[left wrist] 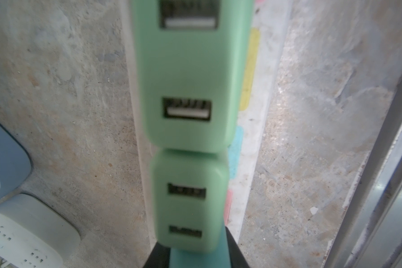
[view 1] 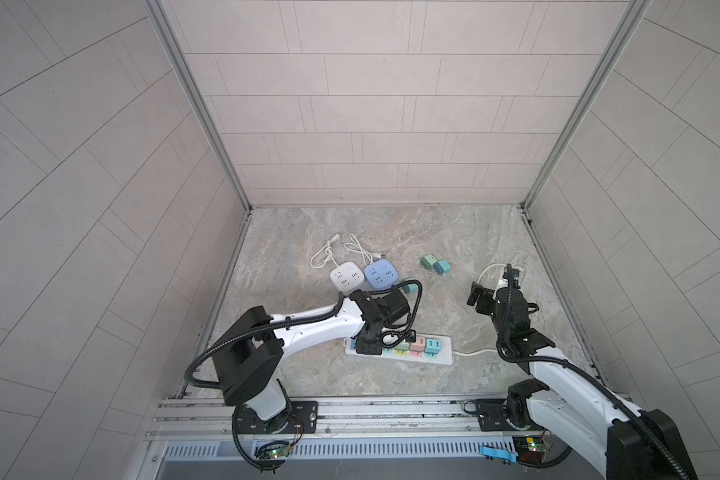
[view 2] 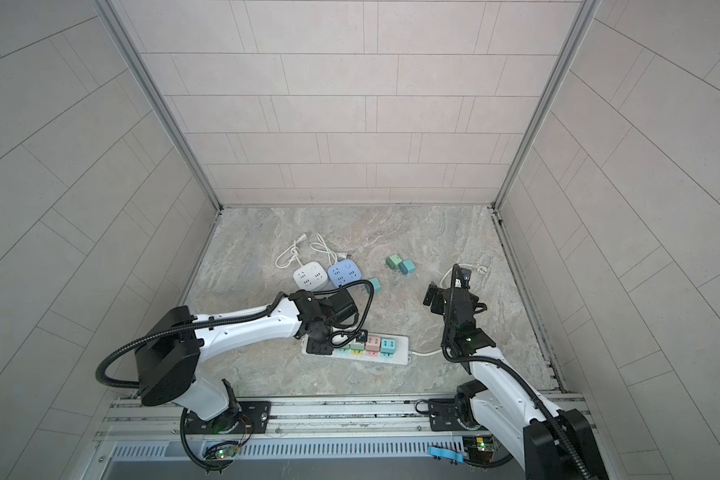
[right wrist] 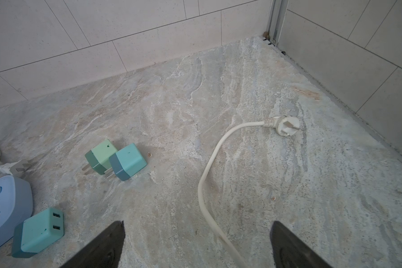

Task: Insert the plug
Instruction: 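Lower the teal adapter with the left gripper and press it into the socket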

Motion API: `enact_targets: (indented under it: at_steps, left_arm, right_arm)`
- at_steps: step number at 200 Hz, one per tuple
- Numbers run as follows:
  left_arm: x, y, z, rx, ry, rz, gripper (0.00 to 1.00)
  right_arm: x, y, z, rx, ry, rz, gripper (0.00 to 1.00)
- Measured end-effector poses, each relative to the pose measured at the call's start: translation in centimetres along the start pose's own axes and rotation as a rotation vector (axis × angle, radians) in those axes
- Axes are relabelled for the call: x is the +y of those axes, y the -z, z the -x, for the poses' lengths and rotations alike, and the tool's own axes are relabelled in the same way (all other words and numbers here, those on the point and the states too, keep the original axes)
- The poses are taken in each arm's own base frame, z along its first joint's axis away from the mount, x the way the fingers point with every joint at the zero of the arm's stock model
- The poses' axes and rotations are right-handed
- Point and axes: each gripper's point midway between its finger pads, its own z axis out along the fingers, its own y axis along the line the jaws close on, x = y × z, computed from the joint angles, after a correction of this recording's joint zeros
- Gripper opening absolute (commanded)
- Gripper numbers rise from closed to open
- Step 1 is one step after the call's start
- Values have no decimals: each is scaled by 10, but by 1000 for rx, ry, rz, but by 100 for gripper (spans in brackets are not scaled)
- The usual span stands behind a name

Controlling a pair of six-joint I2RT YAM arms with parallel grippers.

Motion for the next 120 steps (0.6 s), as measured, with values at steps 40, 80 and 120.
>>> enact_targets:
  at_steps: [40, 80, 120]
  left_arm:
    - [1, -4, 0, 1, -1, -18, 0]
    - [2, -6, 0, -2, 10, -41, 0]
    - [2, -7, 1, 5, 20, -76, 0]
  right_arm:
    - [0, -1, -2, 7, 3, -2, 100]
    - [1, -1, 0, 5, 2, -1, 100]
    - [2, -2, 0, 9, 6, 2, 100]
